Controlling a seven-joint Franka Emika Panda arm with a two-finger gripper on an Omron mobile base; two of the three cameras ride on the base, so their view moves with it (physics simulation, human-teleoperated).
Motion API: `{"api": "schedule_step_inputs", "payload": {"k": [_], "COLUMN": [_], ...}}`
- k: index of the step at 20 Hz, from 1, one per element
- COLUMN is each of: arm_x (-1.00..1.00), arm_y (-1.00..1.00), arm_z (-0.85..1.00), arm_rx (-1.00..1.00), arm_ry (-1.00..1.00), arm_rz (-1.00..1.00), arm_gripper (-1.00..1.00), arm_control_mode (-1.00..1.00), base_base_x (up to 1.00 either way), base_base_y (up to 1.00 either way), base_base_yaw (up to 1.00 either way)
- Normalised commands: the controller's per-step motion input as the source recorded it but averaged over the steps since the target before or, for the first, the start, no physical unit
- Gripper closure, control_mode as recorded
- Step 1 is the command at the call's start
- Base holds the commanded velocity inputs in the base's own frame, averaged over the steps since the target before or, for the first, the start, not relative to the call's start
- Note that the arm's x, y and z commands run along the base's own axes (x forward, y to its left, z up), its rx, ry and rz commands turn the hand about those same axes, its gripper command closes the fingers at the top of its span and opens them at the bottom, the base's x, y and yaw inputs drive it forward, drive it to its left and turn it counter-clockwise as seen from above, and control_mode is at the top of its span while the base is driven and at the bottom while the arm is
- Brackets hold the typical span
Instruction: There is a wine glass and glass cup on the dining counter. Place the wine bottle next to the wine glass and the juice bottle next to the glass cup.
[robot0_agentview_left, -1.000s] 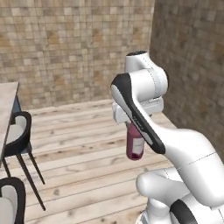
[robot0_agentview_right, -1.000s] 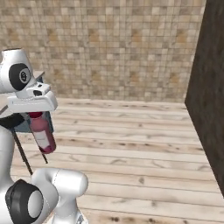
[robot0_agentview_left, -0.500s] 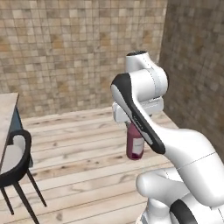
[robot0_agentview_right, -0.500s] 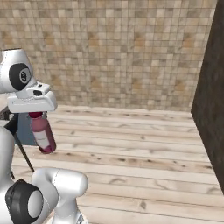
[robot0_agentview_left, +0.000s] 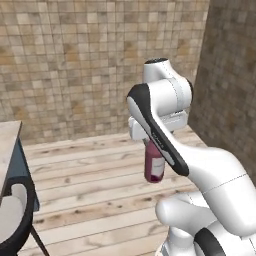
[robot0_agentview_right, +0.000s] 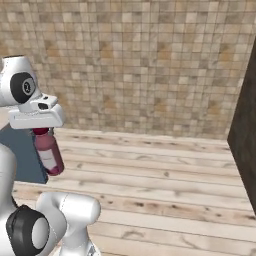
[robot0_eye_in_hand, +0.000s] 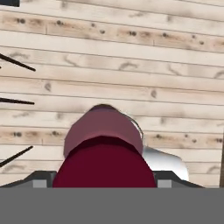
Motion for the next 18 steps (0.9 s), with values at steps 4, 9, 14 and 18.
{"api": "schedule_step_inputs", "payload": {"k": [4, 9, 14, 18], "arm_x": [0.00, 0.00, 0.00, 0.00], "arm_y": [0.00, 0.00, 0.00, 0.00], "arm_z": [0.00, 0.00, 0.00, 0.00], "arm_rx": [0.00, 0.00, 0.00, 0.00], "arm_ry": [0.00, 0.00, 0.00, 0.00], "arm_rz": [0.00, 0.00, 0.00, 0.00], "arm_gripper": [1.00, 1.00, 1.00, 1.00], "arm_control_mode": [1.00, 1.00, 1.00, 1.00], "base_base_x": [0.81, 0.82, 0.81, 0.80], "base_base_y": [-0.16, -0.16, -0.14, -0.11], "base_base_yaw": [0.07, 0.08, 0.09, 0.17]}}
